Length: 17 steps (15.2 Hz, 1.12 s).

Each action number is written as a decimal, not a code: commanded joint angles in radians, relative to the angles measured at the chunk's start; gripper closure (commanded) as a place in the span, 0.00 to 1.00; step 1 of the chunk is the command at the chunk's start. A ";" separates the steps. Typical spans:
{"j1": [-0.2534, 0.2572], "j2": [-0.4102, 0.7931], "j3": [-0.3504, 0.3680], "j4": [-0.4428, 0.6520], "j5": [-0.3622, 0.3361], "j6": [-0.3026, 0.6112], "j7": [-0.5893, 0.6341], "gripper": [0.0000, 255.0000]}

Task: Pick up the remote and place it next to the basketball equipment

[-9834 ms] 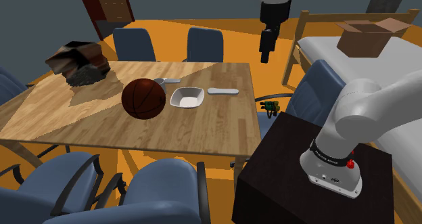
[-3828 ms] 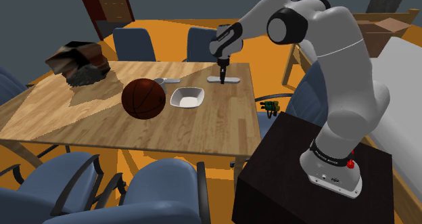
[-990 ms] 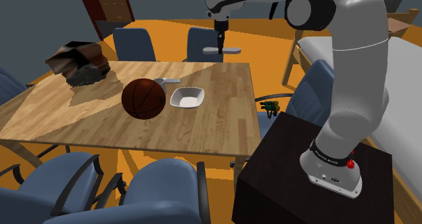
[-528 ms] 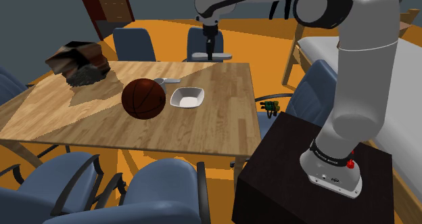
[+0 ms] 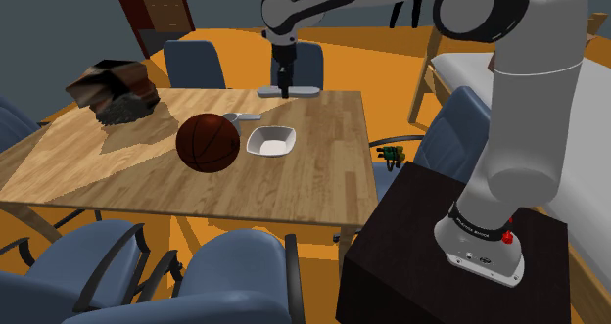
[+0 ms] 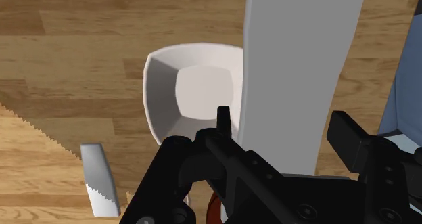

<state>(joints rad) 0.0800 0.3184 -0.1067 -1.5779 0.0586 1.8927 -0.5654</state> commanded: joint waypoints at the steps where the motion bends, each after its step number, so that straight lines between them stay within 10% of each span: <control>1: 0.029 0.000 0.014 -0.002 -0.004 0.004 0.045 1.00; 17: 0.252 0.136 0.115 0.204 -0.040 -0.057 0.377 1.00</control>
<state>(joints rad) 0.3178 0.4342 0.0029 -1.4095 0.0211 1.8493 -0.2108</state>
